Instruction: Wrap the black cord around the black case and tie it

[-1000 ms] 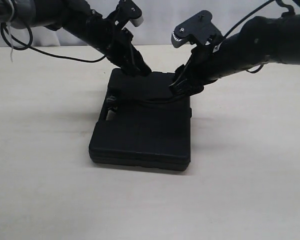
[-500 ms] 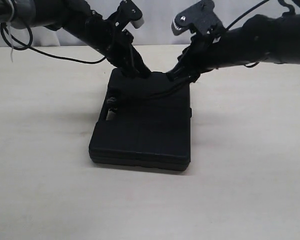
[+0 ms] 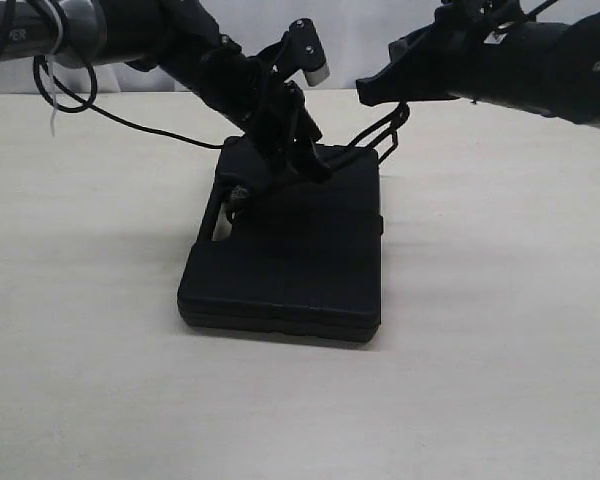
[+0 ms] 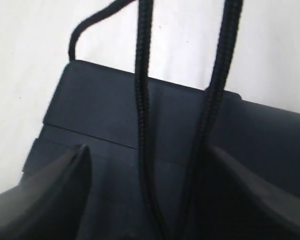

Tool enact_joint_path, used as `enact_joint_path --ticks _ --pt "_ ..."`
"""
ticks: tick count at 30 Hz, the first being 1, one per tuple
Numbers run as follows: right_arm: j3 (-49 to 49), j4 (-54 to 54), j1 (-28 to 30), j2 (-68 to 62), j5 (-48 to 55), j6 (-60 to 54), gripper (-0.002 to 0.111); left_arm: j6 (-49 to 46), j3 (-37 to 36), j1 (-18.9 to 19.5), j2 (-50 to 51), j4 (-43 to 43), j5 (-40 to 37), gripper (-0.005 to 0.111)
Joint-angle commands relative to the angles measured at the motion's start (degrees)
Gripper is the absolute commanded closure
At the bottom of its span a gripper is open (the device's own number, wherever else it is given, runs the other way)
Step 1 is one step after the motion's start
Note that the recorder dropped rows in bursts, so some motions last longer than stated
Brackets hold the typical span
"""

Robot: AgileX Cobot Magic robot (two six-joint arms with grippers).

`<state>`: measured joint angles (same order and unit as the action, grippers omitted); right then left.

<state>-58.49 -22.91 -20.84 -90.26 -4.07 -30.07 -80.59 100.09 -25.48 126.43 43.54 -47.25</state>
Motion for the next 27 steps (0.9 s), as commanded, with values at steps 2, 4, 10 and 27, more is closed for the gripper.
enact_joint_path --ticks 2,4,10,27 --pt "0.89 -0.37 -0.01 1.09 -2.48 0.54 0.104 0.09 -2.5 -0.57 -0.08 0.22 9.16 0.067" --pt "0.89 -0.37 0.1 0.97 -2.48 0.54 0.104 0.09 -3.46 -0.57 -0.08 -0.7 10.79 0.082" --pt "2.47 -1.19 3.46 0.98 -4.6 1.84 0.104 -0.02 -3.98 -0.57 -0.08 -2.92 10.47 0.107" --pt "8.55 -8.37 19.46 -1.72 -11.25 4.39 0.104 -0.54 -3.98 -0.57 0.05 -3.99 7.36 0.106"
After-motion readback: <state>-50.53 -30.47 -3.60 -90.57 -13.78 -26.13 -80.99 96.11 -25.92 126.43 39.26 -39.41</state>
